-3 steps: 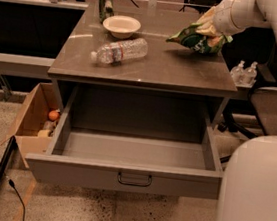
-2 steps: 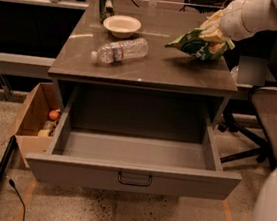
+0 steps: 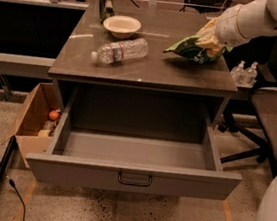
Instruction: Place green rice chip bag into top drawer
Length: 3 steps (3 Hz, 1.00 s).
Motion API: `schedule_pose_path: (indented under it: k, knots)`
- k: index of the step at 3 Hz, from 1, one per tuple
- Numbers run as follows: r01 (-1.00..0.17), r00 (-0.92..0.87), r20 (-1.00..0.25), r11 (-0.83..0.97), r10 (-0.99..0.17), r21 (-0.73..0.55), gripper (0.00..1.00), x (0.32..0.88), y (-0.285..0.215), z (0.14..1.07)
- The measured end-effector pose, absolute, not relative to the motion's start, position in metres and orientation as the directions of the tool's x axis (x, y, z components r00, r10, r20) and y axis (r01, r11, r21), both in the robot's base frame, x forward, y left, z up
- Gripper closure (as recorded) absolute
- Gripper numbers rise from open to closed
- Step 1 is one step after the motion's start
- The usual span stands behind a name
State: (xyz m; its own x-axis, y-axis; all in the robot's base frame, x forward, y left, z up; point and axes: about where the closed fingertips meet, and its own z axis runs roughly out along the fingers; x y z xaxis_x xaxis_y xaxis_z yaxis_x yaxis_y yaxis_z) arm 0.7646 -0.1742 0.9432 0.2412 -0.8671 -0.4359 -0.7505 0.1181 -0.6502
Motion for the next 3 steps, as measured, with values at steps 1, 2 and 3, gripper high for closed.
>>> schedule_pose_path:
  k: [1, 2, 3]
  knots:
    - [-0.775, 0.249, -0.431, 0.089, -0.867, -0.626, 1.00, 0.750, -0.167, 0.940]
    - [-0.820, 0.253, -0.449, 0.057, -0.857, -0.570, 1.00, 0.708, -0.150, 0.939]
    - [-0.872, 0.237, -0.492, 0.040, -0.838, -0.488, 1.00, 0.646, -0.124, 0.933]
